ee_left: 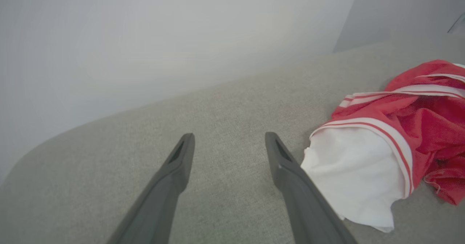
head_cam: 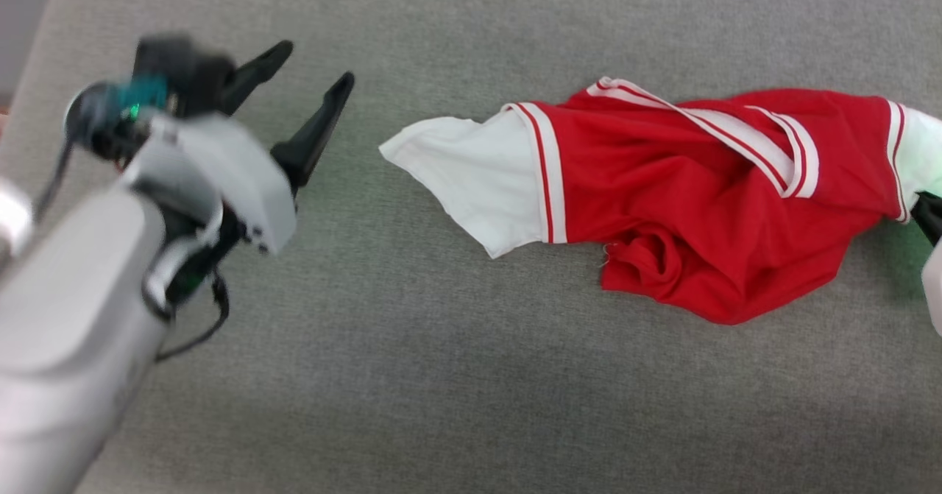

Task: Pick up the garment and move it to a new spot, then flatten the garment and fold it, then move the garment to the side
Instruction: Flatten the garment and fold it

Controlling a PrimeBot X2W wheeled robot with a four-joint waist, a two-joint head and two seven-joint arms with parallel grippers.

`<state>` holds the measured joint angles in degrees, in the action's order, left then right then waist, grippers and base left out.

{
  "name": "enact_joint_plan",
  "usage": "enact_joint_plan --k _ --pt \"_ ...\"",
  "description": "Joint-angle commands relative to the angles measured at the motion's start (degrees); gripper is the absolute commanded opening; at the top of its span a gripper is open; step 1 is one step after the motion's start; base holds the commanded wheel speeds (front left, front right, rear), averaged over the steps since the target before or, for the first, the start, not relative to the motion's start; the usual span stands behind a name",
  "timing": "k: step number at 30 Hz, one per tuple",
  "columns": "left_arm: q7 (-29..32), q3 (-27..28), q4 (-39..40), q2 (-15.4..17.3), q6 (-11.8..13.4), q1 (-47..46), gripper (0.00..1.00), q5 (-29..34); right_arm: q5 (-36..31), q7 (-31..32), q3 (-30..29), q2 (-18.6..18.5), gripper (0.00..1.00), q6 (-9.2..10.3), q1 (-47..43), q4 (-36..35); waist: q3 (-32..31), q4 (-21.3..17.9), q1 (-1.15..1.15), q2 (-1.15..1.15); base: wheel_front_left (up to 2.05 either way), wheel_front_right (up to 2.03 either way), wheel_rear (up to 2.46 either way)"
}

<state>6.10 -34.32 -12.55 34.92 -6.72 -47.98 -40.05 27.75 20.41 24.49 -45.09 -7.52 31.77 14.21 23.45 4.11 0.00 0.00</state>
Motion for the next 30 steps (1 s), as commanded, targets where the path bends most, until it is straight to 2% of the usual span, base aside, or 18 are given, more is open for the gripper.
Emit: enact_joint_plan --k 1,5,11,12,19,26,30 --pt "4.2 -1.2 -1.6 -0.4 -0.5 -2.6 1.00 -3.9 0.4 0.4 0.0 0.6 0.00 0.06 1.2 -0.3 1.3 -1.1 0.00 0.00 0.00 0.00 0.00" --pt "16.1 -6.8 -4.7 -0.1 -0.7 -10.6 1.00 -13.8 0.7 1.2 0.0 1.8 0.00 0.06 2.4 -0.6 3.0 -2.5 0.00 0.00 0.00 0.00 0.00" --pt "26.6 -11.4 -10.2 -1.9 -0.8 -18.5 1.00 -28.1 0.5 2.2 0.5 3.1 0.00 0.06 3.9 -1.1 5.7 -4.1 0.00 0.00 0.00 0.00 0.00" --pt "26.6 -11.4 -10.2 -1.9 -0.8 -18.5 1.00 -28.1 0.5 2.2 0.5 3.1 0.00 0.06 3.9 -1.1 5.7 -4.1 0.00 0.00 0.00 0.00 0.00" --pt "36.9 -15.0 -15.6 -3.9 -0.8 -22.6 1.00 -37.7 -0.3 2.5 1.1 4.0 0.00 0.06 4.9 -1.4 7.3 -5.3 0.00 0.00 0.00 0.00 0.00" --pt "39.7 -15.7 -14.7 -4.2 -0.8 -23.6 1.00 -42.9 -0.7 2.9 1.6 4.8 0.00 0.06 4.8 -1.4 7.8 -5.8 0.00 0.00 0.00 0.00 0.00" --pt "35.5 -15.9 -14.3 -3.1 -0.8 -25.4 1.00 -40.7 -0.8 2.9 1.8 5.1 0.00 0.06 4.9 -1.4 8.1 -5.9 0.00 0.00 0.00 0.00 0.00"
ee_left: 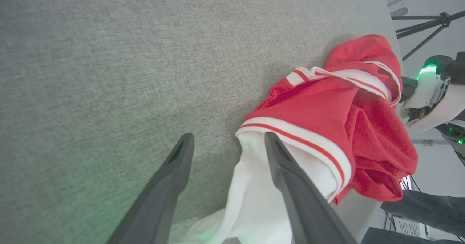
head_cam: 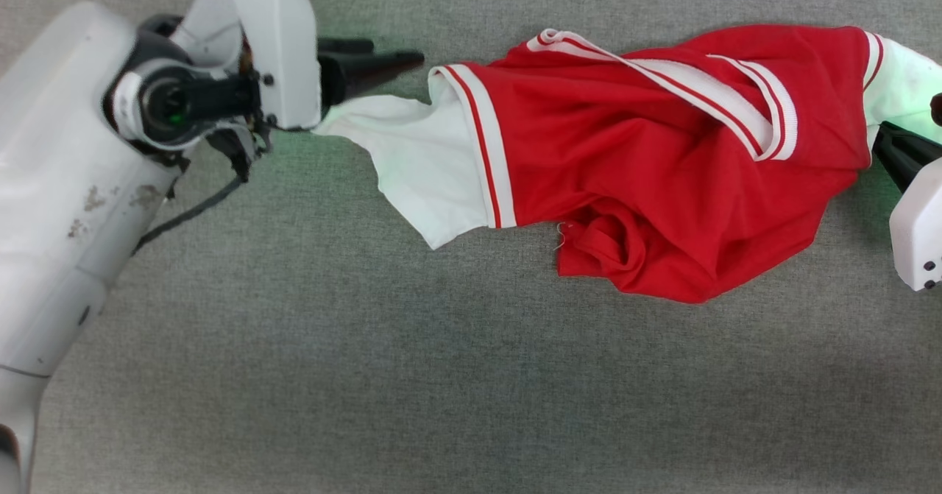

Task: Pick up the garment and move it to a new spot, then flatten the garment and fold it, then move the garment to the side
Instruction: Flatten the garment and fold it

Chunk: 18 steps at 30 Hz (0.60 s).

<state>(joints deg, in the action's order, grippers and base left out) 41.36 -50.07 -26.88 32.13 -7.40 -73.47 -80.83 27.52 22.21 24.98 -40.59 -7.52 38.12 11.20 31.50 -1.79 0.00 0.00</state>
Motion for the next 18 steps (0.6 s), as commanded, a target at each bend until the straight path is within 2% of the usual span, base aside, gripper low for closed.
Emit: enact_joint_plan --k 1,7,11,18 --pt "-0.4 0.0 -0.1 -0.4 -0.1 0.0 1.00 -0.4 -0.6 1.0 1.4 0.7 0.00 0.06 -1.3 1.6 0.0 0.0 0.00 0.00 0.00 0.00 0.00" --pt "3.8 -0.4 1.8 0.1 -0.1 -0.2 1.00 -5.2 -0.5 0.6 1.8 1.1 0.00 0.05 -1.4 2.0 -0.1 0.0 0.00 0.00 0.00 0.00 0.00" --pt "8.0 -3.1 3.0 0.8 -0.1 0.7 1.00 -5.5 -0.2 0.7 2.0 1.4 0.00 0.03 -1.3 2.0 0.3 0.1 0.00 0.00 0.00 0.00 0.00" --pt "8.6 -6.8 2.4 1.7 0.0 0.7 1.00 -2.5 -0.2 1.0 2.4 2.0 0.00 0.01 -0.6 1.6 1.5 -0.4 0.00 0.00 0.00 0.00 0.00"
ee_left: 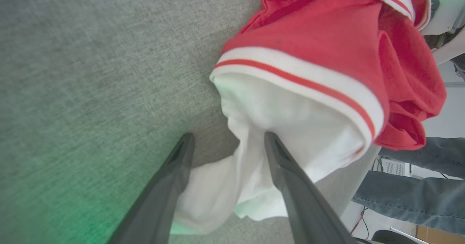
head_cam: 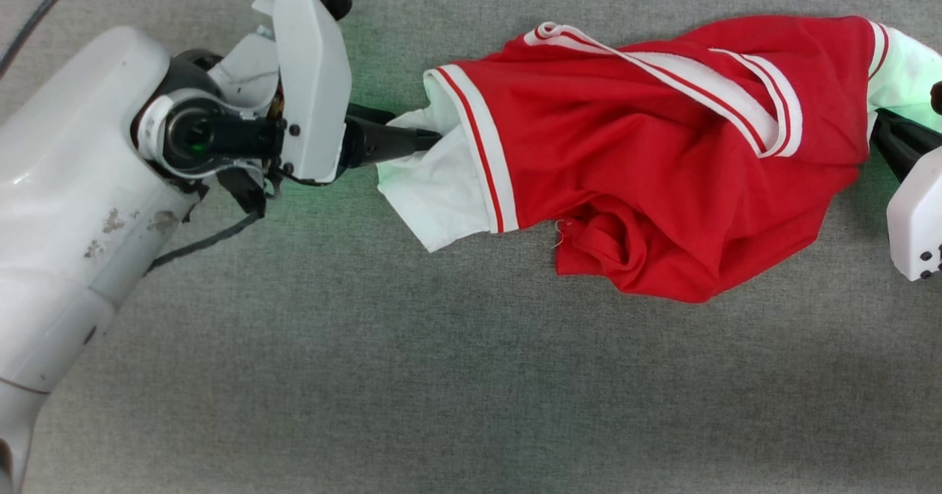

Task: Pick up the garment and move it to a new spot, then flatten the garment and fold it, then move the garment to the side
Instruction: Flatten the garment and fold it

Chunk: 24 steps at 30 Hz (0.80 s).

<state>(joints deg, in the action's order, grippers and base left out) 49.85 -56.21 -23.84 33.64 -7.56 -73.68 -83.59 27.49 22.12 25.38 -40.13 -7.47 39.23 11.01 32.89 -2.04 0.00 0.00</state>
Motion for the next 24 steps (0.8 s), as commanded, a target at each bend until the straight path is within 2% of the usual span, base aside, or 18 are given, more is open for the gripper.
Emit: enact_joint_plan --k 1,3,4,5,6,7,14,24 --pt "-0.1 -1.0 -0.6 0.1 0.2 0.9 1.00 0.4 -0.2 1.1 2.0 1.5 0.00 -0.05 -1.7 1.8 0.3 -0.2 0.00 0.00 0.00 0.00 0.00" --pt "-0.8 -1.5 -0.6 -0.2 0.2 0.8 1.00 0.8 -0.1 1.0 2.1 1.6 0.00 -0.05 -1.5 1.9 0.5 -0.3 0.00 0.00 0.00 0.00 0.00" --pt "-1.1 -1.9 -0.5 -0.3 0.2 0.8 0.96 0.9 -0.1 0.9 2.1 1.6 0.00 -0.05 -1.5 2.0 0.5 -0.3 0.00 0.00 0.00 0.00 0.00" --pt "-1.1 -2.2 -0.6 -0.4 0.2 0.9 0.59 0.9 -0.1 0.9 2.1 1.7 0.00 -0.05 -1.5 2.1 0.6 -0.4 0.00 0.00 0.00 0.00 0.00" --pt "-1.1 -2.6 -0.5 -0.3 0.2 0.9 0.07 0.9 -0.2 0.9 2.1 1.7 0.00 -0.05 -1.5 2.3 0.6 -0.4 0.00 0.00 0.00 0.00 0.00" --pt "-1.0 -2.9 -0.6 -0.3 0.2 0.9 0.00 0.7 -0.2 0.8 2.1 1.8 0.00 -0.05 -1.5 2.4 0.5 -0.4 0.00 0.00 0.00 0.00 0.00" --pt "-6.2 -0.7 -0.2 0.7 0.2 0.0 0.00 -0.8 -0.2 -1.0 0.0 1.9 0.00 -0.04 -0.6 2.3 -1.5 -0.5 0.00 0.00 0.00 0.00 0.00" --pt "-16.7 1.0 3.2 3.0 0.2 1.5 0.00 -0.2 2.7 -1.9 -7.3 0.3 0.00 -0.01 -0.7 0.5 -6.9 0.5 0.00 0.00 0.00 0.00 0.00"
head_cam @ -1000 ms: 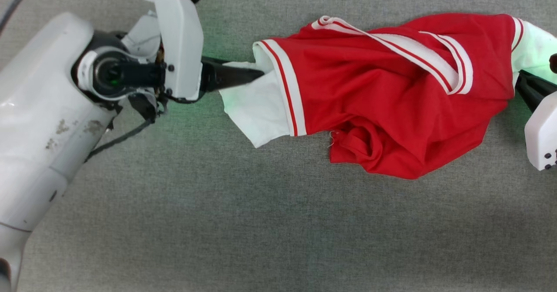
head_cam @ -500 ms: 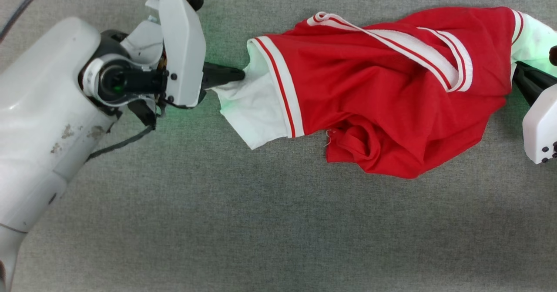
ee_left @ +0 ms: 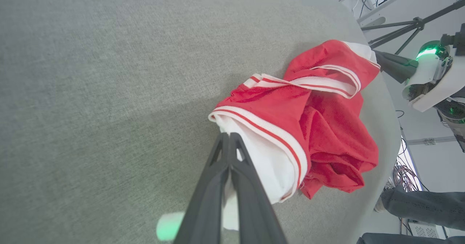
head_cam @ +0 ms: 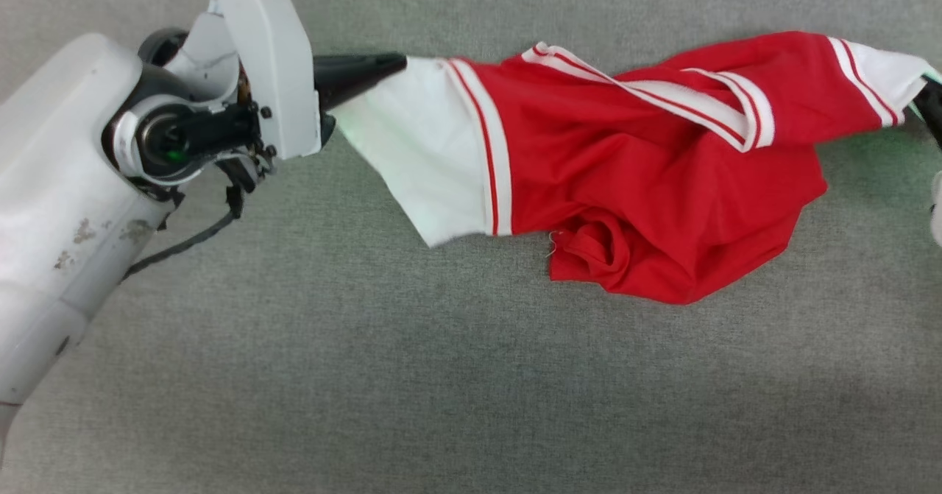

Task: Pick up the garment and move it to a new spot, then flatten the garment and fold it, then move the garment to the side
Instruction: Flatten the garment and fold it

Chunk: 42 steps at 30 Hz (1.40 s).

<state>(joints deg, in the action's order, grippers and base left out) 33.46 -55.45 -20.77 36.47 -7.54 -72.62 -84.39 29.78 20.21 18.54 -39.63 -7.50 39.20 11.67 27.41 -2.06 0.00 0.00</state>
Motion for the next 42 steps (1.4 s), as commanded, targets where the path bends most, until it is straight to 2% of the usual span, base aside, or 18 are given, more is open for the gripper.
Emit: enact_joint_plan --k 1,7,11,17,22,24,28,32,33,38,42 --pt "-1.5 0.2 0.3 0.5 0.1 0.5 0.00 1.1 0.4 0.1 -1.5 -0.3 0.00 0.02 -0.7 -0.5 -1.8 0.6 0.00 0.00 0.00 0.00 0.00" --pt "-11.2 -0.6 -0.4 1.0 0.1 -0.9 0.00 5.7 2.5 2.0 -6.3 0.6 0.00 0.02 -0.7 -1.6 -1.8 0.9 0.00 0.00 0.00 0.00 0.00" --pt "-19.1 -0.4 -4.6 0.4 0.1 -3.6 0.00 9.4 3.2 2.7 -10.0 2.9 0.00 0.02 2.9 -0.2 0.1 0.9 0.00 0.00 0.00 0.00 0.00" --pt "-31.6 1.9 -15.5 -3.2 0.1 -12.1 0.00 14.7 2.2 1.7 -15.5 9.2 0.00 0.02 14.1 4.8 3.6 0.2 0.00 0.00 0.00 0.00 0.00" --pt "-42.5 5.3 -26.7 -8.1 1.8 -22.3 0.00 18.3 -0.2 -2.2 -20.6 14.2 0.00 0.04 27.4 10.5 5.8 -0.3 0.00 0.00 0.00 0.00 0.00" --pt "-45.6 6.6 -30.5 -9.1 2.5 -26.8 0.00 19.5 -1.5 -4.2 -22.1 15.4 0.00 0.04 32.6 12.4 6.4 -0.4 0.00 0.00 0.00 0.00 0.00" --pt "-48.2 9.6 -35.8 -10.7 2.5 -33.8 0.00 20.6 -4.0 -8.1 -24.4 16.0 0.00 0.05 41.5 15.4 6.8 -0.4 0.00 0.00 0.00 0.00 0.00" --pt "-48.7 16.3 -36.3 -10.7 2.1 -38.4 0.00 21.8 -4.6 -11.1 -25.4 15.3 0.00 0.06 47.5 17.2 6.6 -0.3 0.00 0.00 0.00 0.00 0.00" --pt "-48.7 16.3 -36.3 -10.7 2.1 -38.4 0.00 21.8 -4.6 -11.1 -25.4 15.3 0.00 0.06 47.5 17.2 6.6 -0.3 0.00 0.00 0.00 0.00 0.00" --pt "-48.7 23.7 -33.7 -12.0 0.9 -34.5 0.00 25.9 -3.8 -13.1 -24.5 13.5 0.00 0.11 48.1 18.0 5.7 0.1 0.00 0.00 0.00 0.00 0.00" --pt "-48.7 25.0 -32.9 -13.4 0.3 -28.8 0.00 26.7 -2.2 -12.2 -21.6 11.1 0.00 0.11 44.0 17.3 4.7 0.5 0.00 0.00 0.00 0.00 0.00"
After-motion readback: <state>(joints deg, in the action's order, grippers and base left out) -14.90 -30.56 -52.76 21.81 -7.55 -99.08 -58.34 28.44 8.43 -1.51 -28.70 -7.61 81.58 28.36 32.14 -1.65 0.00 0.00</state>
